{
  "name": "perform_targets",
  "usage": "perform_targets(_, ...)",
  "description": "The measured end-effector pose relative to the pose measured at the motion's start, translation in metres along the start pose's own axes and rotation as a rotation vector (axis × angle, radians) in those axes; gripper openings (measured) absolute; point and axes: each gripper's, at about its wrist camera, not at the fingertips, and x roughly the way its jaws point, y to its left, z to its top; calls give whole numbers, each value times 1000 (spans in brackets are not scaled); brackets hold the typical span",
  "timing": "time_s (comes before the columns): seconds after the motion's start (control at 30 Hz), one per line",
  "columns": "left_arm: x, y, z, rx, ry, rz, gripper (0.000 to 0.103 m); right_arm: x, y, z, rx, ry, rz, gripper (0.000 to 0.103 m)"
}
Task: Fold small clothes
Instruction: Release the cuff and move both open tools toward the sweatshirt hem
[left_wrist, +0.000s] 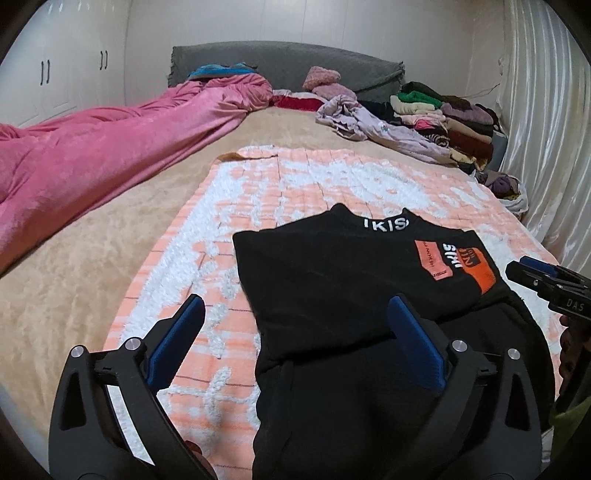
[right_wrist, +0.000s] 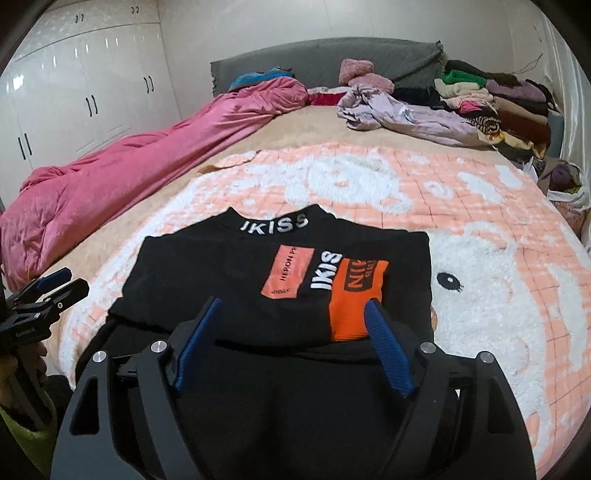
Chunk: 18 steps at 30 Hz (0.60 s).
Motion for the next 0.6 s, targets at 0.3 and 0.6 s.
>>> perform_targets(0.3,-19,-4,1,18,-33,16,93,-21,6,3,-15,-32,11,81)
perform_targets(0.6,-34,-6,-2,25,-37,16,93,-42,8,-2,-31,-47,11,81)
